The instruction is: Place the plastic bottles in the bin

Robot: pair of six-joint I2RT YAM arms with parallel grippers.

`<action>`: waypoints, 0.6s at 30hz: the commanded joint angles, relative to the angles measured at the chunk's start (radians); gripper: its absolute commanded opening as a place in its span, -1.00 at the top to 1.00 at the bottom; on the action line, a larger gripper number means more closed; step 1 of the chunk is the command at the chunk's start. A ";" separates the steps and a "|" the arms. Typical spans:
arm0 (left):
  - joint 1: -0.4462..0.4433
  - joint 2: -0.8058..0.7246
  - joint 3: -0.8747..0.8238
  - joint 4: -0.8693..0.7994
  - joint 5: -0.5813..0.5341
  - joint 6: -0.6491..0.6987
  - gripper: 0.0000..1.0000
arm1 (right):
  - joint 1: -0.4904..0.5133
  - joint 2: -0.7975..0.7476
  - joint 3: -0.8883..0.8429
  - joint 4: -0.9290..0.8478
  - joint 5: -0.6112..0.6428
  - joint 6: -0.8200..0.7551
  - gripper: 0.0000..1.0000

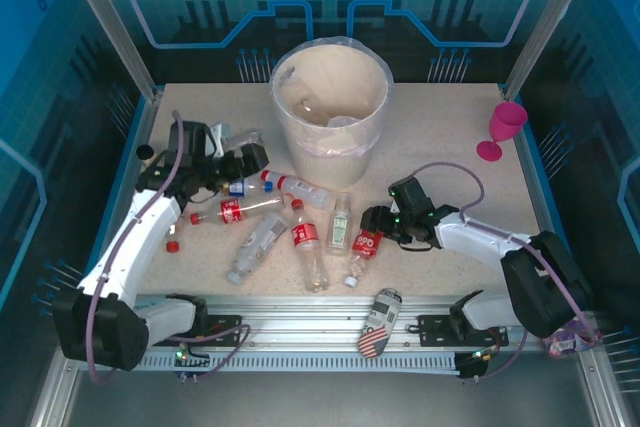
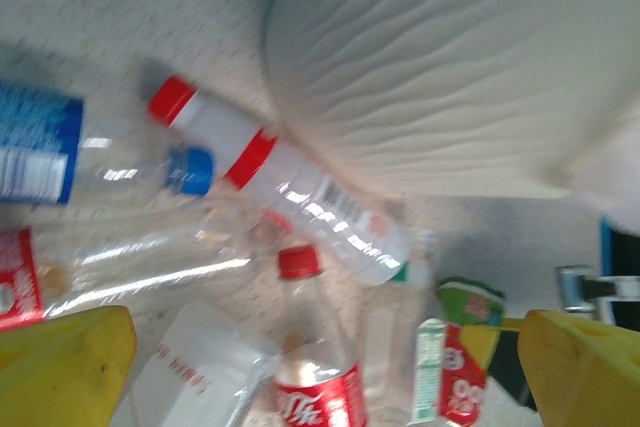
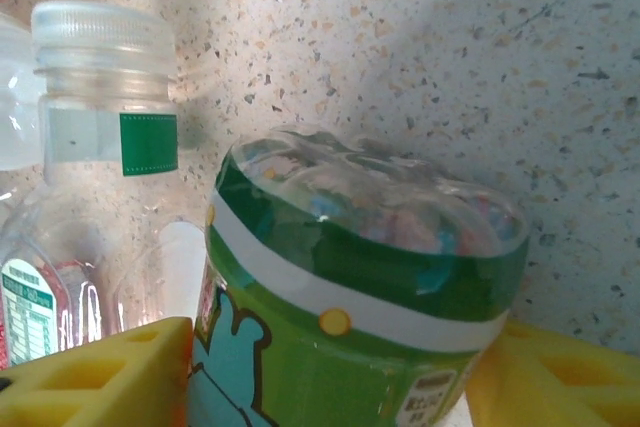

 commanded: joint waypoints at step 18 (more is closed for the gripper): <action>-0.028 0.342 0.365 0.185 0.082 -0.130 -0.98 | -0.208 -0.276 0.227 -0.302 0.093 -0.358 0.09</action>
